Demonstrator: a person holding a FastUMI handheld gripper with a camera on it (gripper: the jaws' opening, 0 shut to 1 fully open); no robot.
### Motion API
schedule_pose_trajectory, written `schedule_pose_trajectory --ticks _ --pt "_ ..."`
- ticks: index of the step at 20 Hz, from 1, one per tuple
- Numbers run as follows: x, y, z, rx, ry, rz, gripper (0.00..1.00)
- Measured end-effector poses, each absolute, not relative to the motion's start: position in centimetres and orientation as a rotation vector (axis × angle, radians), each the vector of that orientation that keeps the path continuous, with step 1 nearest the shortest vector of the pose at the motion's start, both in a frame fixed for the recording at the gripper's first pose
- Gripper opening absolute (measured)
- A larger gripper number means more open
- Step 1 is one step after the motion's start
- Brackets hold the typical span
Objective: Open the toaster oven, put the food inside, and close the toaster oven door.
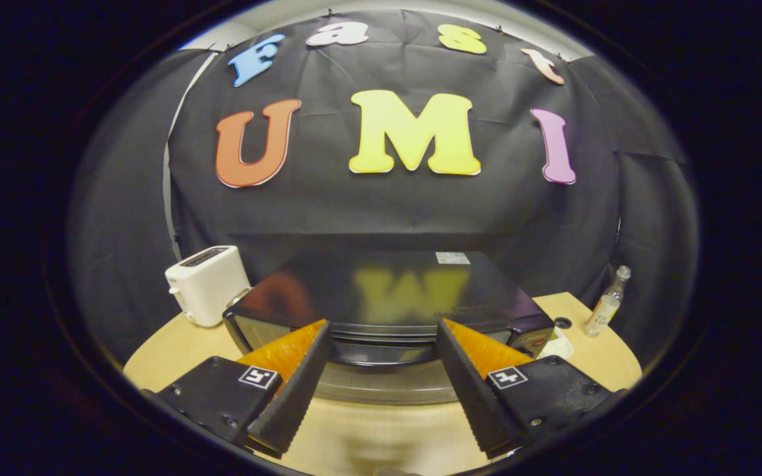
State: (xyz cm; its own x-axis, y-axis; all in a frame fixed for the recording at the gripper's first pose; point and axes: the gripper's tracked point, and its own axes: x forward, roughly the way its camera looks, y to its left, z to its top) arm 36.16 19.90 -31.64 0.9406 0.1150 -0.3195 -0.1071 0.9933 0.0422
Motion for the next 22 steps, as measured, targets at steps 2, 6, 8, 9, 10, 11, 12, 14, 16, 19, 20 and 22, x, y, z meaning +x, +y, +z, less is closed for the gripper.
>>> schedule_pose_trajectory --ticks 2,6,8,9,10,11,12,14,16,19,20,22 --pt "36.3 20.0 -31.4 0.005 0.33 0.113 1.0" --pt "36.5 20.2 -31.5 0.0 0.344 0.116 1.0" --pt "36.2 20.1 -31.6 0.033 0.359 0.125 1.0" --pt "36.0 20.1 -31.8 0.054 0.371 0.129 1.0" --pt "35.5 20.1 -31.7 0.065 0.382 0.129 1.0" --pt "35.3 20.1 -31.9 0.067 0.393 0.128 1.0" --pt "34.8 20.1 -32.0 0.068 0.402 0.126 1.0" --pt "33.8 20.0 -32.1 0.069 0.417 0.123 1.0" --pt "32.6 19.9 -32.4 0.065 0.428 0.121 1.0" --pt "30.6 19.8 -33.0 0.061 0.448 0.118 1.0" --pt "29.8 19.8 -33.5 0.062 0.456 0.117 1.0" --pt "28.3 19.7 -34.4 0.057 0.476 0.113 1.0"
